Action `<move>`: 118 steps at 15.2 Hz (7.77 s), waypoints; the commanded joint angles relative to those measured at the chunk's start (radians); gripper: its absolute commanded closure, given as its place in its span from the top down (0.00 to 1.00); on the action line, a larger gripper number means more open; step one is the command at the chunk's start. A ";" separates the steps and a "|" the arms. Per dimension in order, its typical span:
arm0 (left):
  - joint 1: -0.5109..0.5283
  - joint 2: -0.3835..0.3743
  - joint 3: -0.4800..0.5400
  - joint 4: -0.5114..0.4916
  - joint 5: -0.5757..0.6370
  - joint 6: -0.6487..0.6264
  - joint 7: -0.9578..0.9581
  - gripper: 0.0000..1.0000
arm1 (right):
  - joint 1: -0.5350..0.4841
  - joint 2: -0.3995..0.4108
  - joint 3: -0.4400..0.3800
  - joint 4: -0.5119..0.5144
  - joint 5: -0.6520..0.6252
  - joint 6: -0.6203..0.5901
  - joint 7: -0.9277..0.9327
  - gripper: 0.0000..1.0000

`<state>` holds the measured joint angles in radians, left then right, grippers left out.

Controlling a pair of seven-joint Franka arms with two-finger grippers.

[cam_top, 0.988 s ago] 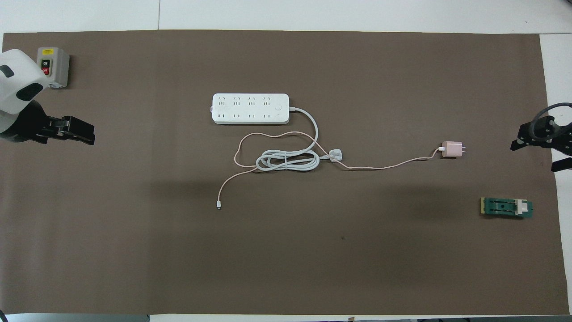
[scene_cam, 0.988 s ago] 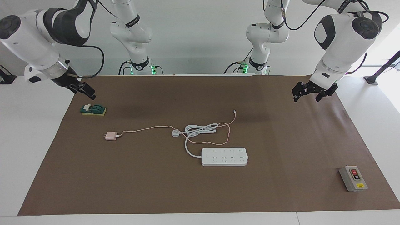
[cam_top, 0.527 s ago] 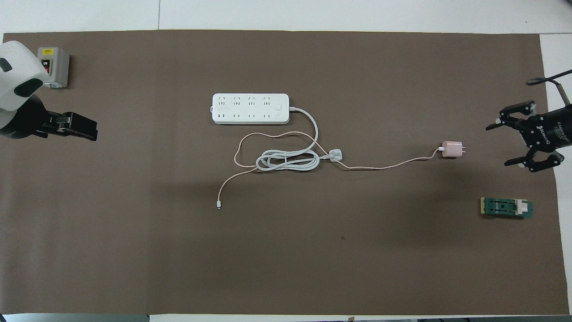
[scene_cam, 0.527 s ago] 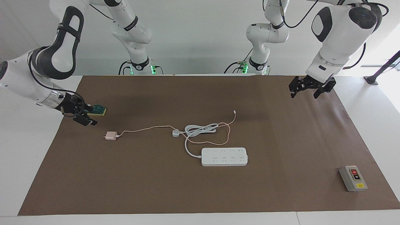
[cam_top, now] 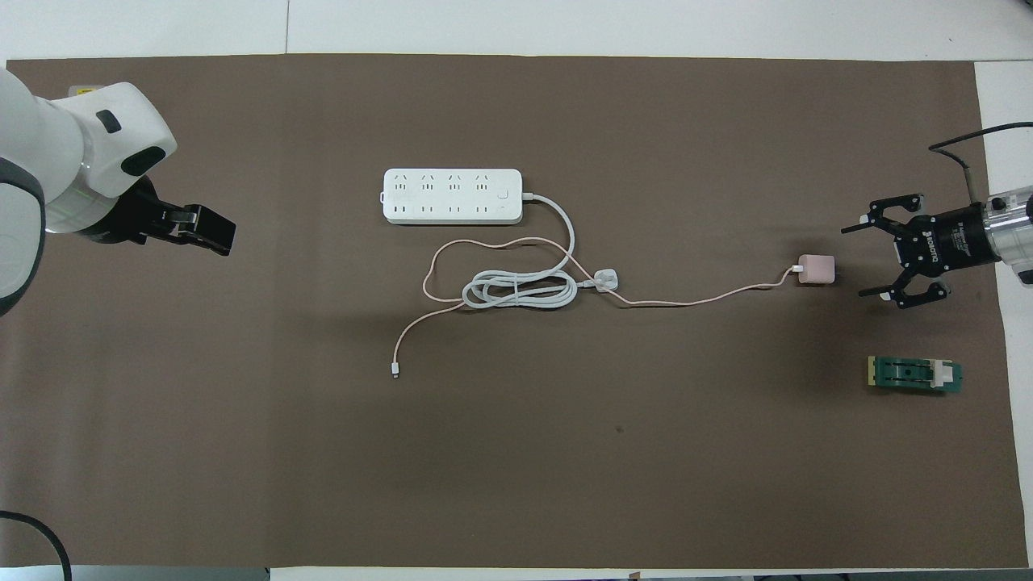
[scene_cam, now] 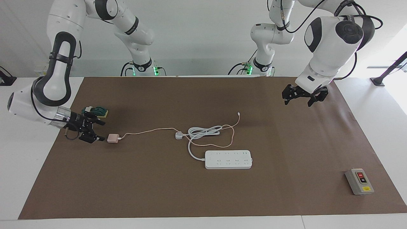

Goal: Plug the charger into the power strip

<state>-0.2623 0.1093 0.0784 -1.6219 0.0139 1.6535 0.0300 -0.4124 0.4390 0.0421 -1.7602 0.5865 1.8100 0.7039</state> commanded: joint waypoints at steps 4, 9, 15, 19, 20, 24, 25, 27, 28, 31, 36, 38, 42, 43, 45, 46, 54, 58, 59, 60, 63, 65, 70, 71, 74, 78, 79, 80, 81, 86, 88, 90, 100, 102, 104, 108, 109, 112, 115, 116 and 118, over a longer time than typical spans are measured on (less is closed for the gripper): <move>-0.017 0.010 0.014 0.034 -0.011 0.006 -0.019 1.00 | 0.001 0.064 0.001 -0.018 0.110 0.055 0.022 1.00; -0.017 -0.008 0.003 0.056 -0.147 -0.086 -0.009 1.00 | 0.001 0.076 0.002 -0.050 0.142 0.087 0.003 1.00; 0.032 0.009 0.009 0.027 -0.634 -0.093 0.083 1.00 | 0.001 0.093 0.001 -0.053 0.144 0.098 -0.037 0.45; 0.041 0.081 0.011 -0.013 -0.977 -0.083 0.083 1.00 | 0.006 0.093 0.001 -0.068 0.142 0.123 -0.063 0.00; 0.043 0.099 0.009 -0.016 -1.035 -0.083 0.085 1.00 | 0.007 0.092 0.001 -0.068 0.142 0.123 -0.063 0.00; 0.041 0.179 0.004 -0.026 -1.258 -0.080 0.134 1.00 | 0.009 0.086 0.008 -0.045 0.142 0.100 -0.054 0.00; 0.041 0.202 0.004 -0.026 -1.297 -0.078 0.189 1.00 | 0.011 0.081 0.012 -0.030 0.142 0.075 -0.041 0.00; 0.040 0.257 0.003 -0.026 -1.388 -0.072 0.304 1.00 | 0.047 0.076 0.012 0.033 0.141 0.010 0.012 0.00; 0.037 0.282 0.003 -0.029 -1.442 -0.045 0.368 1.00 | 0.066 0.057 0.012 0.045 0.141 -0.003 0.047 0.00; 0.045 0.392 -0.029 -0.009 -1.548 0.026 0.572 1.00 | 0.138 0.011 0.013 0.062 0.142 -0.012 0.124 0.00; 0.049 0.458 -0.037 -0.013 -1.568 0.055 0.766 1.00 | 0.300 -0.031 0.021 0.102 0.188 0.006 0.326 0.00; 0.093 0.467 -0.099 -0.018 -1.603 0.035 0.763 1.00 | 0.375 -0.032 0.021 0.133 0.193 0.049 0.432 0.00; 0.169 0.506 -0.196 -0.021 -1.620 0.032 0.731 1.00 | 0.501 -0.032 0.022 0.159 0.219 0.106 0.544 0.00; 0.169 0.500 -0.197 -0.029 -1.620 0.028 0.681 1.00 | 0.524 -0.032 0.021 0.162 0.231 0.127 0.557 0.00; 0.178 0.486 -0.197 -0.036 -1.620 0.014 0.616 1.00 | 0.573 -0.032 0.021 0.165 0.233 0.147 0.562 0.00; 0.178 0.480 -0.197 -0.044 -1.620 0.018 0.610 1.00 | 0.589 -0.032 0.021 0.165 0.233 0.161 0.568 0.00; 0.170 0.478 -0.195 -0.055 -1.619 0.028 0.611 1.00 | 0.762 -0.007 0.021 0.203 0.242 0.331 0.735 0.00; 0.170 0.478 -0.193 -0.044 -1.611 0.035 0.610 1.00 | 0.787 0.036 0.021 0.261 0.237 0.356 0.766 0.00; 0.172 0.478 -0.195 -0.044 -1.611 0.035 0.610 1.00 | 0.787 0.056 0.021 0.280 0.237 0.356 0.770 0.00; 0.172 0.478 -0.195 -0.044 -1.611 0.034 0.608 1.00 | 0.790 0.087 0.021 0.327 0.233 0.356 0.788 0.00; 0.170 0.475 -0.195 -0.044 -1.611 0.035 0.608 1.00 | 0.820 0.156 0.015 0.418 0.219 0.357 0.828 0.00; 0.172 0.475 -0.195 -0.044 -1.611 0.032 0.610 1.00 | 0.824 0.188 0.013 0.456 0.217 0.365 0.830 0.00; 0.170 0.477 -0.195 -0.044 -1.611 0.034 0.610 1.00 | 0.827 0.211 0.012 0.487 0.217 0.367 0.836 0.00; 0.169 0.477 -0.195 -0.041 -1.611 0.035 0.610 1.00 | 0.825 0.211 0.010 0.487 0.217 0.367 0.836 0.00; 0.169 0.477 -0.195 -0.039 -1.611 0.037 0.610 0.94 | 0.816 0.211 0.010 0.487 0.217 0.362 0.836 0.00; 0.173 0.481 -0.195 -0.035 -1.608 0.034 0.611 0.74 | 0.813 0.211 0.010 0.487 0.217 0.359 0.836 0.00; 0.173 0.481 -0.195 -0.035 -1.608 0.034 0.611 0.71 | 0.811 0.211 0.010 0.487 0.217 0.359 0.836 0.00; 0.173 0.481 -0.193 -0.035 -1.606 0.032 0.613 0.66 | 0.811 0.211 0.010 0.487 0.217 0.357 0.836 0.00; 0.175 0.480 -0.193 -0.038 -1.606 0.032 0.617 0.64 | 0.811 0.211 0.010 0.487 0.217 0.356 0.836 0.00; 0.184 0.478 -0.193 -0.039 -1.591 0.026 0.625 0.34 | 0.810 0.211 0.010 0.489 0.219 0.357 0.836 0.00; 0.186 0.478 -0.192 -0.036 -1.588 0.026 0.652 0.00 | 0.811 0.211 0.010 0.487 0.217 0.357 0.836 0.00; 0.192 0.463 -0.193 -0.032 -1.528 0.038 0.656 0.00 | 0.810 0.211 0.010 0.487 0.219 0.359 0.835 0.00; 0.201 0.463 -0.192 0.046 -1.415 0.081 0.637 0.00 | 0.762 0.199 0.007 0.487 0.205 0.333 0.881 1.00; 0.204 0.464 -0.189 0.103 -1.332 0.089 0.578 0.00 | 0.719 0.185 0.005 0.487 0.199 0.287 0.881 1.00; 0.215 0.463 -0.189 0.122 -1.284 0.089 0.542 0.00 | 0.687 0.159 0.007 0.487 0.164 0.267 0.878 1.00; 0.232 0.446 -0.184 0.122 -1.246 0.081 0.455 0.00 | 0.644 0.116 0.004 0.478 0.076 0.204 0.871 1.00; 0.236 0.440 -0.184 0.125 -1.221 0.078 0.426 0.00 | 0.632 0.104 0.004 0.475 0.049 0.190 0.868 1.00; 0.265 0.423 -0.187 0.148 -1.088 0.074 0.309 0.00 | 0.589 0.076 0.004 0.473 0.000 0.106 0.771 1.00; 0.267 0.426 -0.184 0.212 -0.894 0.054 0.196 0.00 | 0.523 0.037 -0.002 0.459 -0.022 0.003 0.648 1.00; 0.262 0.424 -0.184 0.229 -0.811 0.060 0.164 0.00 | 0.508 0.018 -0.004 0.446 -0.027 -0.023 0.597 1.00; 0.259 0.423 -0.186 0.244 -0.641 0.052 0.102 0.00 | 0.474 -0.009 -0.004 0.427 -0.086 -0.072 0.487 1.00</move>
<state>0.0011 0.5357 -0.1085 -1.4030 -0.7613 1.7272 0.2008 0.0914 0.4815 0.0306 -1.2788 0.5539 1.7713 1.2913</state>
